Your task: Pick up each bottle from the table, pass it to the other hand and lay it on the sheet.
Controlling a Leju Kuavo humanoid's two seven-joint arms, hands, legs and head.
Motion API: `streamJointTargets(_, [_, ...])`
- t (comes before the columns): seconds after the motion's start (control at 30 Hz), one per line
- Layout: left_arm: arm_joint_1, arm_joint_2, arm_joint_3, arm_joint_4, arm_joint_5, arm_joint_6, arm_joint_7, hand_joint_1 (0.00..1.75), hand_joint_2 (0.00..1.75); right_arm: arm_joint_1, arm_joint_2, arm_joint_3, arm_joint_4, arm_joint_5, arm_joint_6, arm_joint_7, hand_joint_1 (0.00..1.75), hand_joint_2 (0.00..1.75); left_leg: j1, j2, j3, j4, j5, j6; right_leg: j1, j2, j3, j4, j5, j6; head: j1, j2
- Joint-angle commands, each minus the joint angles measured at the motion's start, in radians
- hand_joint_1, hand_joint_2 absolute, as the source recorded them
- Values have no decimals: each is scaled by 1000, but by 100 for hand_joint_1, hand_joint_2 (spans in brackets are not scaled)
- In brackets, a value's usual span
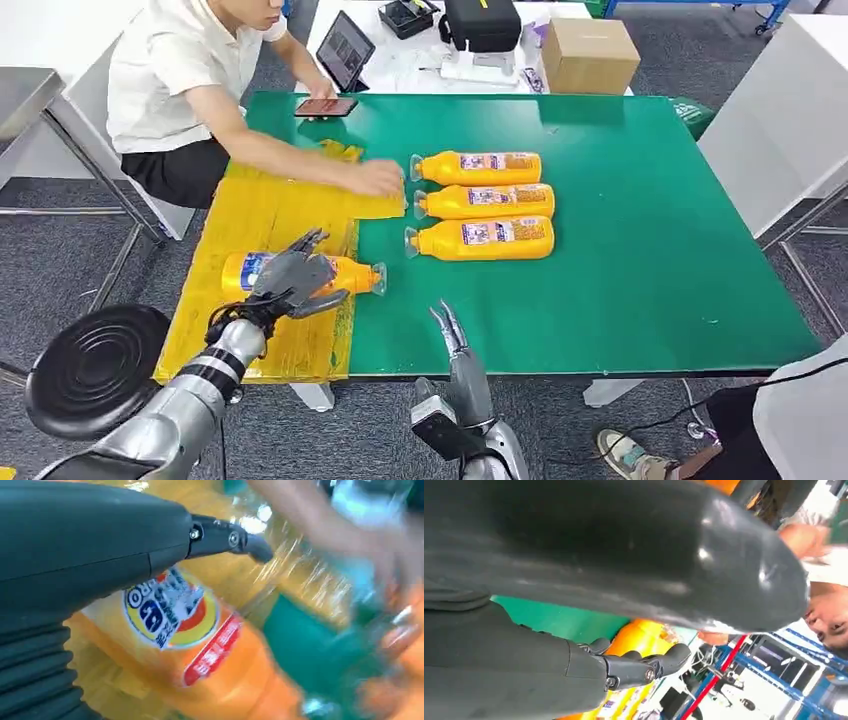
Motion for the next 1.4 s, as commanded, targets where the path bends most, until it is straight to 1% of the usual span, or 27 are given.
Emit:
streamJointTargets(0.03, [342, -49, -71, -626, 223, 376, -170, 0, 175, -12, -31, 20, 48, 21, -77, -2, 0, 0, -1, 2, 2, -1, -2, 1, 0, 0, 1, -1, -2, 0, 1, 0])
streamJointTargets(0.07, [368, -54, -85, -672, 259, 408, -192, 0, 175, -8, -30, -18, 47, 81, -77, 3, 0, 175, -1, 2, -1, -1, -2, 0, -1, 1, -1, -1, -1, 0, 0, 0])
streamJointTargets(0.1, [393, -57, -98, -714, 315, 403, -196, 0, 175, -1, -27, -94, 30, 174, -77, 16, 0, 175, -1, 3, 0, -1, -2, 0, -1, 1, -1, -1, -2, 0, 0, 0])
streamJointTargets(0.17, [433, -64, -86, -775, 557, 303, -126, 0, 175, 19, -10, -272, -10, 396, -77, 38, 0, 175, -1, 2, 0, -1, -4, 0, -1, 0, 0, -1, -3, 0, 0, 0])
streamJointTargets(0.2, [449, -56, -79, -789, 600, 322, -80, 0, 175, 32, -5, -382, -47, 519, -77, 48, 0, 175, -2, 0, -2, 0, -3, 1, -2, -1, -2, 0, -2, 0, 0, 0])
streamJointTargets(0.23, [455, -48, -76, -798, 593, 354, -86, 0, 175, 31, -11, -438, -66, 596, -77, 67, 0, 175, -2, 0, -1, -1, -4, 1, -2, -2, -1, 0, -3, 0, 1, 0])
streamJointTargets(0.3, [476, -32, -63, -839, 619, 354, -82, 0, 175, 2, -46, -502, -72, 745, -77, 135, 0, 175, -2, 1, -3, 0, -3, 1, -2, 0, -3, 0, -2, 0, 0, 0])
streamJointTargets(0.33, [483, -28, -59, -856, 617, 355, -85, 0, 175, -21, -64, -509, -54, 764, -77, 157, 0, 175, -2, 3, -1, -1, -4, 1, -2, 1, -1, 0, -2, 0, 0, 0])
streamJointTargets(0.37, [488, -19, -64, -870, 607, 344, -87, 0, 175, -45, -86, -514, -43, 814, -77, 198, 0, 175, -2, 2, -4, 0, -3, 1, -1, 1, -4, 0, -1, 0, 0, 0])
streamJointTargets(0.4, [494, -16, -67, -885, 628, 312, -79, 0, 175, -70, -100, -521, -19, 814, -77, 216, 0, 175, -2, 3, -2, 0, -4, 1, -1, 1, -3, 0, -1, 0, 0, 0])
streamJointTargets(0.43, [505, -16, -69, -901, 643, 291, -78, 0, 175, -98, -122, -521, 4, 862, -77, 262, 0, 175, -2, 2, -3, 0, -3, 1, -2, 0, -4, 0, -1, 0, 0, 0])
streamJointTargets(0.5, [511, -13, -77, -910, 621, 296, -88, 0, 175, -142, -147, -507, 75, 874, -77, 311, 0, 175, -2, 1, -5, 0, -2, 1, -1, 1, -5, 0, 0, 1, 0, 0])
streamJointTargets(0.53, [513, -14, -77, -912, 620, 297, -89, 0, 175, -153, -154, -503, 87, 864, -77, 309, 0, 175, -2, 4, -3, 0, -2, 2, -2, 3, -3, -1, 0, 1, 0, 0])
streamJointTargets(0.63, [513, -14, -77, -912, 620, 297, -89, 0, 175, -153, -154, -503, 87, 864, -77, 309, 0, 175, -2, 1, -4, 0, -2, 2, -2, 0, -4, -1, 0, 1, 0, 0])
streamJointTargets(0.67, [513, -14, -77, -912, 620, 297, -89, 0, 175, -153, -154, -503, 87, 864, -77, 309, 0, 175, -2, 2, -2, -1, -2, 2, -2, 1, -2, -1, 0, 1, 0, 0])
streamJointTargets(0.7, [510, -17, -76, -903, 614, 301, -92, 0, 175, -172, -163, -487, 128, 902, -77, 381, 0, 175, -2, 1, -4, 0, -2, 2, -1, 0, -3, -1, 0, 1, 0, 0])
streamJointTargets(0.77, [506, -21, -75, -894, 614, 304, -92, 0, 175, -221, -192, -458, 212, 932, -77, 447, 0, 175, -2, 2, -1, -2, -2, 2, -2, 1, -1, -2, 0, 0, 0, 0])
streamJointTargets(0.8, [503, -26, -75, -886, 614, 307, -92, 0, 175, -247, -208, -442, 245, 933, -77, 473, 0, 175, -2, 2, -4, 0, -1, 2, -1, 1, -3, -1, 1, 1, 0, 0])
streamJointTargets(0.9, [501, -32, -88, -878, 614, 302, -93, 0, 175, -302, -220, -414, 332, 938, -77, 503, 0, 175, -3, 5, 1, -2, -3, 2, -2, 3, 1, -3, 0, 1, 0, 0])
streamJointTargets(0.93, [501, -32, -88, -878, 614, 302, -93, 0, 175, -302, -220, -414, 332, 938, -77, 503, 0, 175, -2, 3, -3, 0, -1, 3, -2, 1, -3, -1, 1, 1, 0, 0])
streamJointTargets(1.03, [501, -32, -88, -878, 614, 302, -93, 0, 175, -302, -220, -414, 332, 938, -77, 503, 0, 175, -2, 3, -1, -1, -2, 3, -2, 1, 0, -2, 0, 1, 0, 0])
streamJointTargets(1.13, [496, -30, -104, -870, 615, 290, -90, 0, 175, -345, -211, -397, 399, 917, -77, 521, 0, 175, -2, 2, -4, 0, -2, 2, -2, 1, -3, -1, 1, 1, 0, 0])
streamJointTargets(1.17, [491, -32, -109, -862, 616, 289, -89, 0, 175, -374, -212, -386, 445, 911, -48, 541, 0, 175, -3, 4, -1, -1, -2, 2, -2, 2, -1, -1, 0, 1, 0, 0])
streamJointTargets(1.23, [487, -34, -113, -856, 618, 286, -85, 0, 175, -408, -211, -385, 490, 890, 30, 571, 0, 175, -2, 3, -3, 0, -2, 2, -2, 2, -3, -1, 1, 1, 0, 0])
streamJointTargets(1.27, [488, -34, -114, -856, 618, 287, -85, 0, 175, -419, -214, -378, 502, 902, 46, 614, 0, 175, -3, 4, -1, -1, -2, 2, -2, 2, -2, -1, 0, 1, 0, 0])
streamJointTargets(1.33, [490, -33, -116, -861, 617, 286, -82, 0, 175, -427, -214, -364, 507, 920, 43, 661, 0, 175, -2, 3, -3, 0, -1, 2, -1, 1, -3, -1, 1, 1, 0, 0])
streamJointTargets(1.4, [491, -32, -117, -862, 616, 286, -79, 0, 175, -432, -214, -358, 513, 924, 41, 672, 0, 175, -2, 3, -1, -1, -1, 2, -2, 1, -2, -1, 1, 1, 0, 0])
